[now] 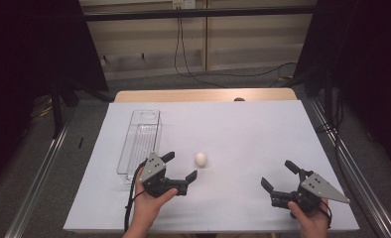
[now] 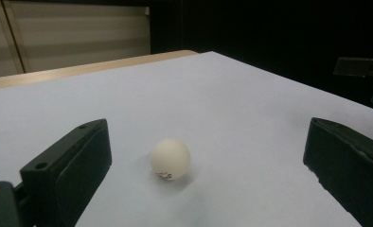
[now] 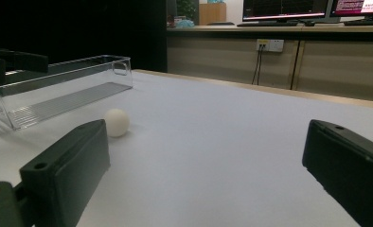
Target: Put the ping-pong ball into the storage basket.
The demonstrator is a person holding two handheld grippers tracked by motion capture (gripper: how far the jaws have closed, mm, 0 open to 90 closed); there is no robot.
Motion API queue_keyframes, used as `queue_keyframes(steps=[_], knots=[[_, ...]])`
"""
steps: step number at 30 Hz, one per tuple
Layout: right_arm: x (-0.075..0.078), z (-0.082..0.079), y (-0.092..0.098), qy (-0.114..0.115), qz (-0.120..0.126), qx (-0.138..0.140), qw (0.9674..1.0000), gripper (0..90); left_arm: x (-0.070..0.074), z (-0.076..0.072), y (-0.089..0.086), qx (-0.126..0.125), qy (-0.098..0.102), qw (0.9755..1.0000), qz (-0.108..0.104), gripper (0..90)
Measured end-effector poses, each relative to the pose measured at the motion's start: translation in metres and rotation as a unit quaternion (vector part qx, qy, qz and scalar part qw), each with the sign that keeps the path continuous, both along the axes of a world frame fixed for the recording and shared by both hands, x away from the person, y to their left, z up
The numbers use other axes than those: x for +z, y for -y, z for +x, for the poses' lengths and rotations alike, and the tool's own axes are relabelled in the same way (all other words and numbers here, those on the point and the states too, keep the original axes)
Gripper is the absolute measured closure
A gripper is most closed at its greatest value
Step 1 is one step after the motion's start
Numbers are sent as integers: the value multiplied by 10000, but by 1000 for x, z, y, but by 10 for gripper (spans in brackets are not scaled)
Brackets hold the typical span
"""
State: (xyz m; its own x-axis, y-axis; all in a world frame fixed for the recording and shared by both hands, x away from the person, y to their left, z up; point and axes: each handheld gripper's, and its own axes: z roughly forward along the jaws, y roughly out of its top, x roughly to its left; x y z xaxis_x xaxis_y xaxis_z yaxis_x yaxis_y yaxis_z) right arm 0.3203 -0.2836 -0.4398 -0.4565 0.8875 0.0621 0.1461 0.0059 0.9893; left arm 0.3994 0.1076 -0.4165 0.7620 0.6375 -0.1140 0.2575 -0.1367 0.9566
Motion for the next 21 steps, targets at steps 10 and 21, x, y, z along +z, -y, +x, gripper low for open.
queue_keyframes(steps=[10, 21], knots=[[0, 0, 0, 14, 3, 9, 10000, 12, -3, 3, 5, 19, -25, 10000, 26, 20], [0, 0, 1, 31, -8, 16, 10000, 13, -5, 4, 10, -26, -58, 10000, 73, 21]])
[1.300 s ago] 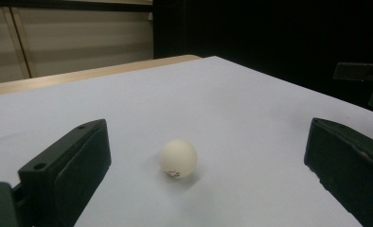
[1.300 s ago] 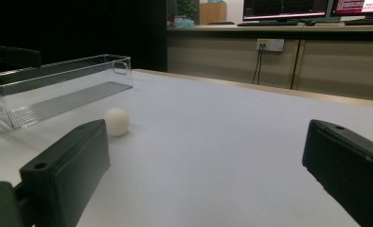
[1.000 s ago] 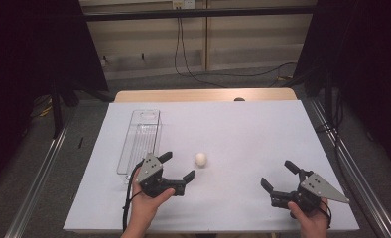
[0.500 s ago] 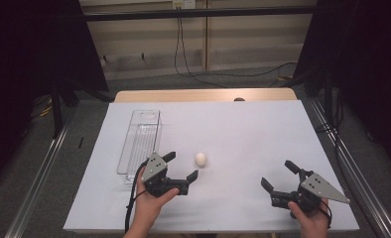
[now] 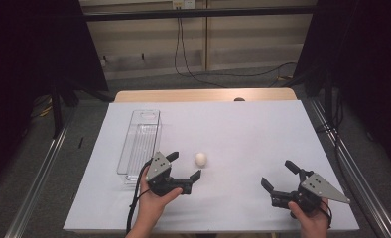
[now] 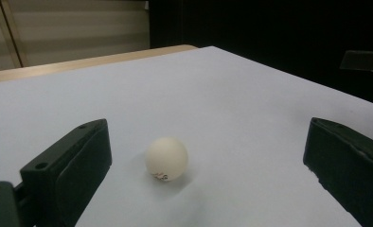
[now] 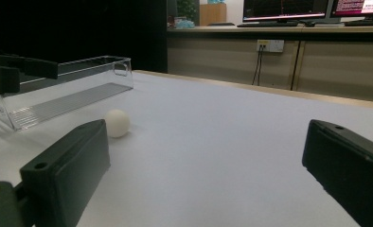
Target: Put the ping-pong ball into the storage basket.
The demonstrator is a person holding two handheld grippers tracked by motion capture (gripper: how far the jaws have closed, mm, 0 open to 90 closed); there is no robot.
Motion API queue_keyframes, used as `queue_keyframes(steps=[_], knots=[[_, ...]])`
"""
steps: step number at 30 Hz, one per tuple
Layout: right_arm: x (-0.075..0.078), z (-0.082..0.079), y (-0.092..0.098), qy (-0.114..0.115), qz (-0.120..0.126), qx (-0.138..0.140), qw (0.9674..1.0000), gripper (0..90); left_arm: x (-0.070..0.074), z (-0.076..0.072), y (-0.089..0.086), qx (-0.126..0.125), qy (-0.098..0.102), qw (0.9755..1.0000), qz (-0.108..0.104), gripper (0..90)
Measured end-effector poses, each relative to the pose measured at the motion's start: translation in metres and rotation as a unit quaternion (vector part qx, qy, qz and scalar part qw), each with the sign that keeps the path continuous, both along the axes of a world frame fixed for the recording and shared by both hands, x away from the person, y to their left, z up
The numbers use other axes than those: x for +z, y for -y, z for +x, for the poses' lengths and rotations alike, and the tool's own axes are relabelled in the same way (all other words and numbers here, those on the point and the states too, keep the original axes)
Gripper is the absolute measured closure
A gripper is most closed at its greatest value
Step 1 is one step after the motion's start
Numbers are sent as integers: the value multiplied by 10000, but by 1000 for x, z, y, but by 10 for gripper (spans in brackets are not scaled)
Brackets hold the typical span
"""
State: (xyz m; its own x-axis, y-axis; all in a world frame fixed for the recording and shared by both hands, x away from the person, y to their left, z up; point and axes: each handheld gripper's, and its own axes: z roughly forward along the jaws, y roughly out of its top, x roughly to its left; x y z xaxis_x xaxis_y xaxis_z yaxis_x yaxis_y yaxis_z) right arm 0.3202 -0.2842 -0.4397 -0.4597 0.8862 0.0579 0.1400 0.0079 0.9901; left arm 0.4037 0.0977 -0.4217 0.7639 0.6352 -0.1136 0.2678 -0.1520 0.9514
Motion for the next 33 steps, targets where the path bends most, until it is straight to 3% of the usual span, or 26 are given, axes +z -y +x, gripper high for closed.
queue_keyframes(steps=[21, 33], knots=[[1, 0, 0, 11, 16, 6, 10000, 15, -6, 5, 11, 49, -38, 9999, 81, 20], [1, 0, -1, 29, -4, 55, 10000, 15, -11, 9, 17, 136, -221, 9995, 159, 20]])
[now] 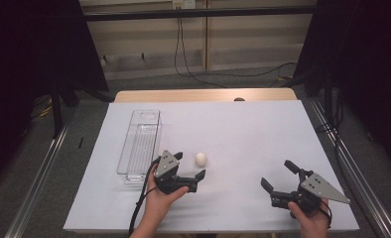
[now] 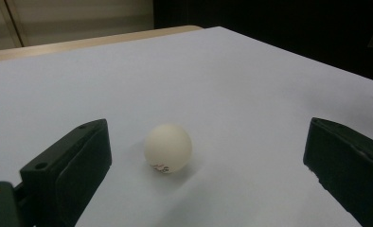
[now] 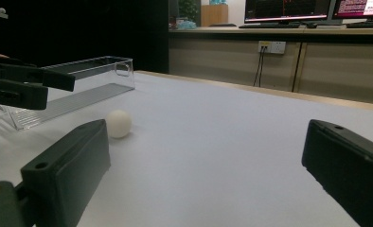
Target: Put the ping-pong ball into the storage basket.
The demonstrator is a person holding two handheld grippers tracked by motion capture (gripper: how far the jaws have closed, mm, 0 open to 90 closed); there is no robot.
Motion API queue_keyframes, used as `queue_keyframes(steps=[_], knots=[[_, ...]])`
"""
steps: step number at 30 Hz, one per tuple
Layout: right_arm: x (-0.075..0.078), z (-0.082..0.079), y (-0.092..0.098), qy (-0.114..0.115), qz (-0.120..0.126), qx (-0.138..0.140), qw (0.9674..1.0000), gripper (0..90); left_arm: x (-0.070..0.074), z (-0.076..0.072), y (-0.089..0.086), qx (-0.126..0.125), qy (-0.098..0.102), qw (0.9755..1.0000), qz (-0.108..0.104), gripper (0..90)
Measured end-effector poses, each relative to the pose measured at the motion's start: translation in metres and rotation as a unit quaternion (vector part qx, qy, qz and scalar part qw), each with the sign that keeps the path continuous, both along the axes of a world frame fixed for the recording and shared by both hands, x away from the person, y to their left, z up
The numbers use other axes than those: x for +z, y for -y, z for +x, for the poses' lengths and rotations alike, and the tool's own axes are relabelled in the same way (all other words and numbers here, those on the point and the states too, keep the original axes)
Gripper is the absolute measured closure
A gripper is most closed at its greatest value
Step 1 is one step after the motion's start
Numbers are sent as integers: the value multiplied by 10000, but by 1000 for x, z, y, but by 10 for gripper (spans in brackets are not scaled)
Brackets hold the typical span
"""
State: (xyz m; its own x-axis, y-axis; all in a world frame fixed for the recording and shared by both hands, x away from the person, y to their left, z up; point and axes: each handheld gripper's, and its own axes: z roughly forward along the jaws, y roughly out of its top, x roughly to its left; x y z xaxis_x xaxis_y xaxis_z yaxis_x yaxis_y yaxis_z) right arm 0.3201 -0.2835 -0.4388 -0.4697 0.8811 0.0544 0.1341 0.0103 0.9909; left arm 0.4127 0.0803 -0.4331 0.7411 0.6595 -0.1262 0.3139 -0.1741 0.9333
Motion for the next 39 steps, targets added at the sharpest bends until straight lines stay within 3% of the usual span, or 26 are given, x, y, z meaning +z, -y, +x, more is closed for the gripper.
queue_keyframes(steps=[9, 39], knots=[[0, 0, 0, -3, -16, 21, 10000, 15, -2, 4, 2, 4, -35, 9999, 159, 20], [1, 0, 0, 11, -5, 42, 10000, 17, -7, 17, 9, 187, -221, 9993, 235, 24]])
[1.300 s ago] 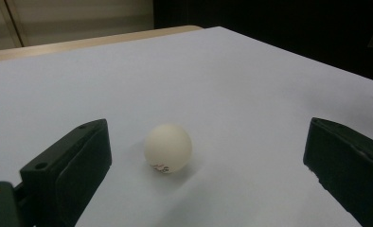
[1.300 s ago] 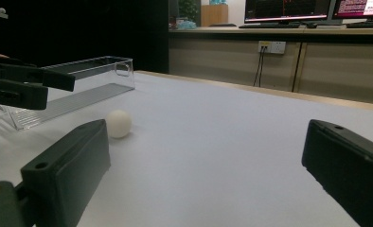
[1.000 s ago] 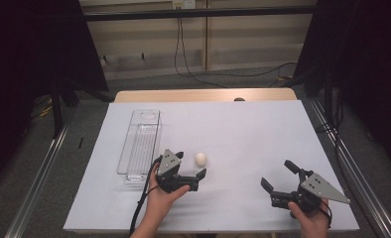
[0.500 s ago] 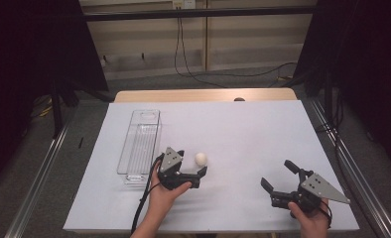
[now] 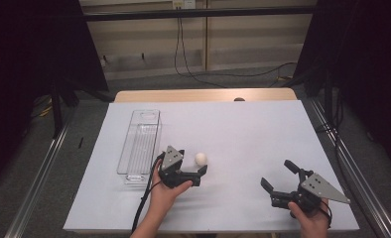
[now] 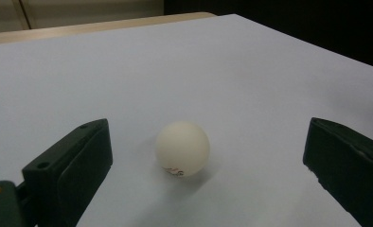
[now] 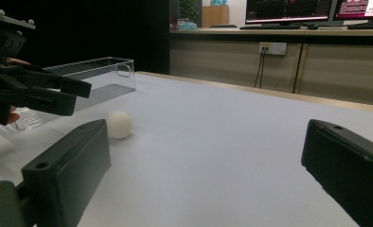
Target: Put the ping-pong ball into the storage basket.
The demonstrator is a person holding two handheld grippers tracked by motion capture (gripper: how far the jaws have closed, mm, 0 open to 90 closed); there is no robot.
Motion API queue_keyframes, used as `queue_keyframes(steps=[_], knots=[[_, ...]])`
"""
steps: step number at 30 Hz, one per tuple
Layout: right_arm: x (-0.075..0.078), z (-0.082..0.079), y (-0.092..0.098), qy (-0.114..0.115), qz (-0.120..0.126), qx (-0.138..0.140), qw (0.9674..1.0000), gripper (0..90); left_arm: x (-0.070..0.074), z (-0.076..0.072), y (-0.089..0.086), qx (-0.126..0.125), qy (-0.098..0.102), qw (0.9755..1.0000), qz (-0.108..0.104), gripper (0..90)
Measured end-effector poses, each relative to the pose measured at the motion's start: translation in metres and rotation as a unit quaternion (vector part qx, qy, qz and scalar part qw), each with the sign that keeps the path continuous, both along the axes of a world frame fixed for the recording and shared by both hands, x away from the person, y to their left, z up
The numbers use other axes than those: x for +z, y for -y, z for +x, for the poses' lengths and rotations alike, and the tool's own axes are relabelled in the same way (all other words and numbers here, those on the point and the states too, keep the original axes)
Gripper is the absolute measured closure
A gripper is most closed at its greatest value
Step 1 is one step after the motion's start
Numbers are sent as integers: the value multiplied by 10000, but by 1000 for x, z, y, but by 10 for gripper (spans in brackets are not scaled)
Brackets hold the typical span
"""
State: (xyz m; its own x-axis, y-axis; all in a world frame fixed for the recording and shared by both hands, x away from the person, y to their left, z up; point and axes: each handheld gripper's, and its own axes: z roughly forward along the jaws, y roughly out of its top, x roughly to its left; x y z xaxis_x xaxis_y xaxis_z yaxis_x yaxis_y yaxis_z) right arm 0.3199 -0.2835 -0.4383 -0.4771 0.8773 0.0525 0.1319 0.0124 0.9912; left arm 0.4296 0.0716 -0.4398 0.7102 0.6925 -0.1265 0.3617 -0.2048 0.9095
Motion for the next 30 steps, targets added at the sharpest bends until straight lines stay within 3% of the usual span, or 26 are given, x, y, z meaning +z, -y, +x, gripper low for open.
queue_keyframes(steps=[30], knots=[[0, 0, 0, -3, 5, -14, 10000, 17, -3, 11, 4, 119, -129, 9998, 62, 31]])
